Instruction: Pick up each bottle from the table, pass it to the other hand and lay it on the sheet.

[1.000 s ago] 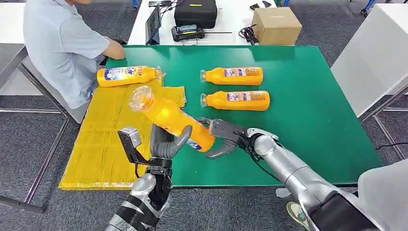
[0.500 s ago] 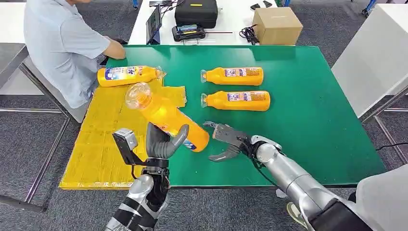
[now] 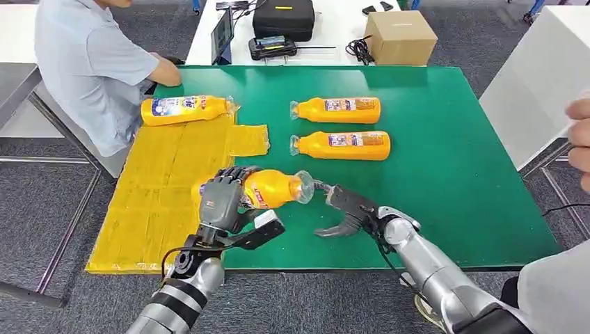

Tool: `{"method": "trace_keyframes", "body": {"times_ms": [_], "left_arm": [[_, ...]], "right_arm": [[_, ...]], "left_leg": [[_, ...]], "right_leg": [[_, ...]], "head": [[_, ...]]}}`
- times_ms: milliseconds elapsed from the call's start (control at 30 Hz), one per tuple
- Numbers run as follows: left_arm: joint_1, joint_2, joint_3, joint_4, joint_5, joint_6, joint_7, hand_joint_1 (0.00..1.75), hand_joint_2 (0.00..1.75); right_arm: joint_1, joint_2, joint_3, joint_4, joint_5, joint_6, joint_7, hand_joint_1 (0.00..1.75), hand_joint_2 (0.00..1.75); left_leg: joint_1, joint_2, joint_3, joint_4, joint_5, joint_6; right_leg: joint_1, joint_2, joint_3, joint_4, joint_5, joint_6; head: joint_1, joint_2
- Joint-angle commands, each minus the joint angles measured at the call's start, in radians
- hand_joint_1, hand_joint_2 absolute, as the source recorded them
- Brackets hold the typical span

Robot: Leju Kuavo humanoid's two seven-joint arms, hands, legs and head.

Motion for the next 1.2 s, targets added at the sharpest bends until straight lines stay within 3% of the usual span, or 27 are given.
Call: {"method": "trace_keyframes", "body": {"times_ms": [33,200,333,400,533,967,1133,1167,1200], "left_arm": [[-0.102,0.074,0.031,0.166,-0.090,0.007,0.097,1.75,1.75],[-0.133,0.101,0.078,0.178,-0.089,0.007,0.100,1.75,1.75],[-0.175,0.129,0.103,0.251,-0.283,0.007,0.248,1.75,1.75],[-0.208,0.140,0.117,0.326,-0.287,-0.002,0.265,1.75,1.75],[-0.233,0.143,0.129,0.424,-0.291,-0.043,0.258,1.75,1.75],[-0.221,0.130,0.130,0.470,-0.259,-0.109,0.210,1.75,1.75],[-0.226,0.149,0.118,0.492,-0.287,-0.091,0.249,1.75,1.75],[-0.228,0.151,0.115,0.495,-0.301,-0.084,0.264,0.07,1.75],[-0.228,0.153,0.109,0.497,-0.318,-0.079,0.280,0.00,1.75]], "right_arm": [[-0.011,0.014,-0.038,0.037,0.002,0.006,0.002,0.00,1.75],[-0.013,0.035,-0.042,0.030,0.009,-0.001,0.004,0.00,1.75],[-0.025,0.041,-0.042,0.023,0.012,0.002,0.001,0.00,1.75],[-0.033,0.049,-0.048,0.020,0.013,-0.007,-0.003,0.00,1.75],[-0.024,0.048,-0.053,-0.020,0.018,-0.009,-0.004,0.00,1.75],[0.001,0.038,-0.060,-0.060,0.016,-0.007,-0.001,0.00,1.75],[0.002,0.033,-0.065,-0.079,0.013,0.003,0.004,0.00,1.75],[0.001,0.033,-0.065,-0.078,0.013,0.003,0.005,0.00,1.75],[0.001,0.034,-0.066,-0.076,0.012,0.003,0.006,0.00,1.75]], "left_leg": [[0.001,0.002,0.004,0.000,-0.002,-0.002],[0.000,0.003,0.001,0.000,-0.001,-0.002],[0.001,0.003,0.002,0.001,-0.002,-0.003],[0.001,0.003,0.001,0.000,-0.001,-0.002],[0.001,0.004,0.002,0.000,-0.001,-0.002],[0.001,0.001,0.001,0.000,-0.001,-0.002],[0.001,0.002,0.001,0.000,-0.001,-0.002],[0.001,0.003,0.003,0.001,-0.002,-0.003],[0.001,0.002,0.002,0.000,-0.001,-0.002]], "right_leg": [[0.001,0.002,0.004,-0.001,-0.001,-0.002],[0.001,0.002,0.001,0.000,0.000,-0.002],[0.002,0.002,0.002,0.001,-0.001,-0.003],[0.001,0.003,0.001,0.001,0.000,-0.002],[0.001,0.003,0.001,0.001,-0.001,-0.003],[0.001,0.001,0.001,0.001,-0.001,-0.002],[0.001,0.001,0.001,0.000,-0.001,-0.002],[0.001,0.002,0.003,0.001,-0.001,-0.003],[0.001,0.002,0.002,0.001,-0.001,-0.002]], "head": [[0.000,0.000],[0.000,0.000],[0.000,0.000],[0.000,0.000],[0.000,0.000],[0.000,0.000],[0.000,0.000],[0.000,0.000],[0.000,0.000]]}}
